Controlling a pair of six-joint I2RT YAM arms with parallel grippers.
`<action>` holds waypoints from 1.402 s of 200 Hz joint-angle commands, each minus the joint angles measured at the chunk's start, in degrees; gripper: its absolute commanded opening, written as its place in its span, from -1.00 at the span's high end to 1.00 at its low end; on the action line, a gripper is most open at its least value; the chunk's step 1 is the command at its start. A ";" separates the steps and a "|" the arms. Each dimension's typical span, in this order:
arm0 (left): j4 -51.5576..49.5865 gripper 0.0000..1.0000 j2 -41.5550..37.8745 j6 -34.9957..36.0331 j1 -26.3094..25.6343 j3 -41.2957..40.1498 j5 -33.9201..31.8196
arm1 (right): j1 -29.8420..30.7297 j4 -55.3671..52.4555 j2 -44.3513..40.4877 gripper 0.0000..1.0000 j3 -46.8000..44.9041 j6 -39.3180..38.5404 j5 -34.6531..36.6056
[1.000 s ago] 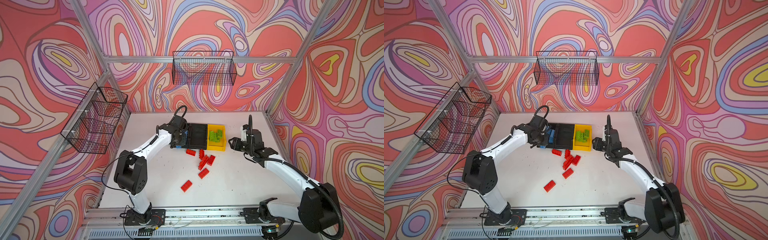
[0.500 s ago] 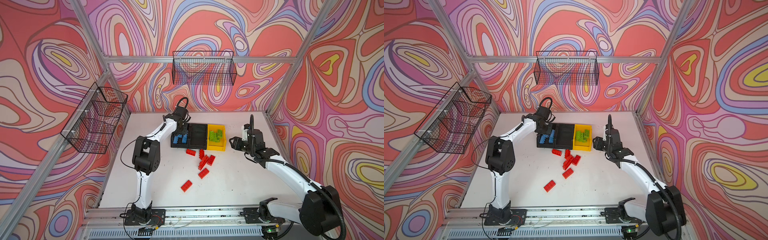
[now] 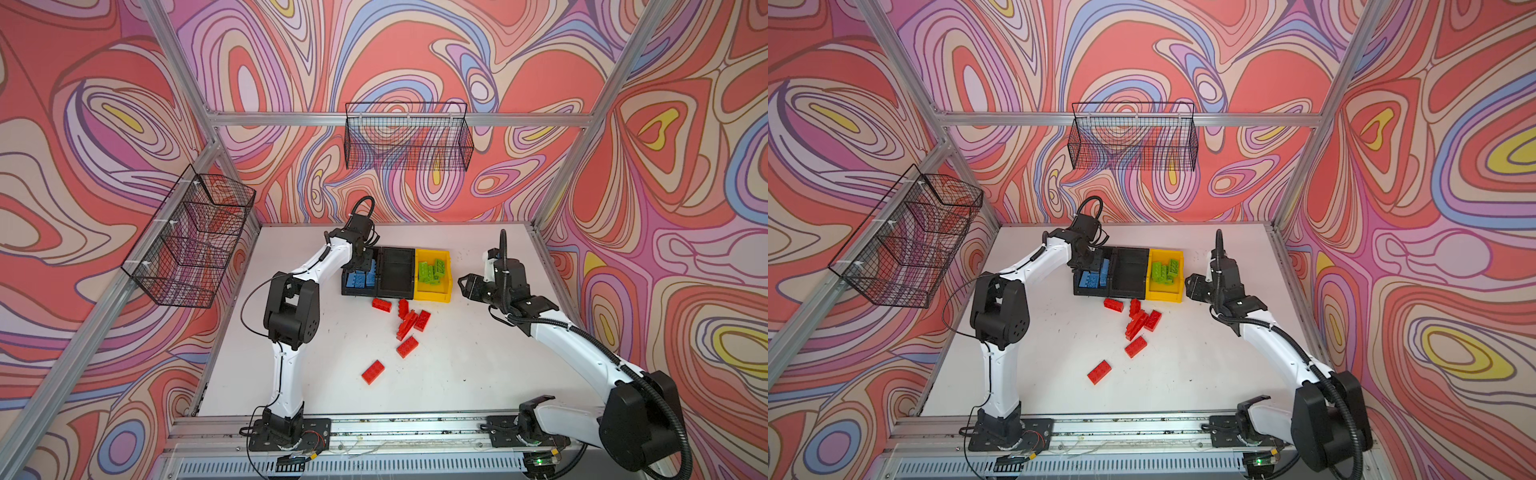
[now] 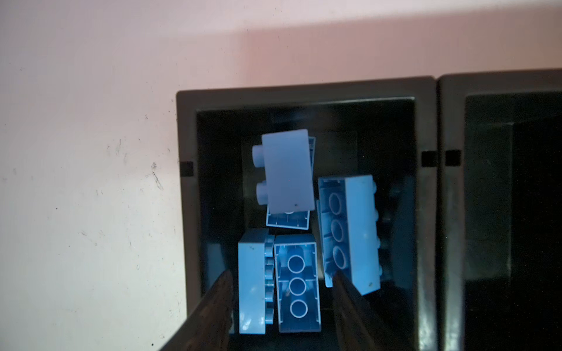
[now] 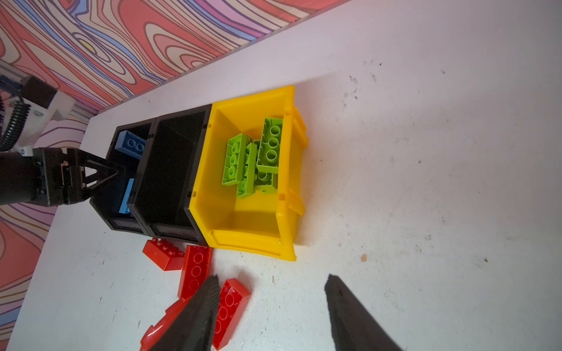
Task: Sort the legos into containers by color
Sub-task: Place the lego in the container, then pick up the lego from the center of the table.
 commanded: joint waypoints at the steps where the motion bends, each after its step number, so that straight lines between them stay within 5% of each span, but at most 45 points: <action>1: -1.36 -0.16 -4.23 0.58 0.38 -1.88 -0.09 | 2.36 -1.66 1.36 -0.21 2.49 0.88 1.60; 52: 3.48 -0.18 -16.13 -0.54 0.70 -11.96 1.27 | 10.93 -3.79 6.33 -0.25 6.90 6.24 7.88; 126: 12.30 -0.24 -27.91 0.52 0.99 -22.55 4.64 | 24.74 -14.20 20.50 -0.32 16.82 27.85 18.38; 173: 12.75 -0.25 -28.17 -0.14 1.37 -22.98 6.50 | 26.81 -10.54 22.64 -0.34 15.11 35.33 15.89; 280: 13.43 -0.25 -28.70 -1.02 1.69 -23.15 9.65 | 28.53 -7.22 29.39 -0.30 16.85 36.85 10.82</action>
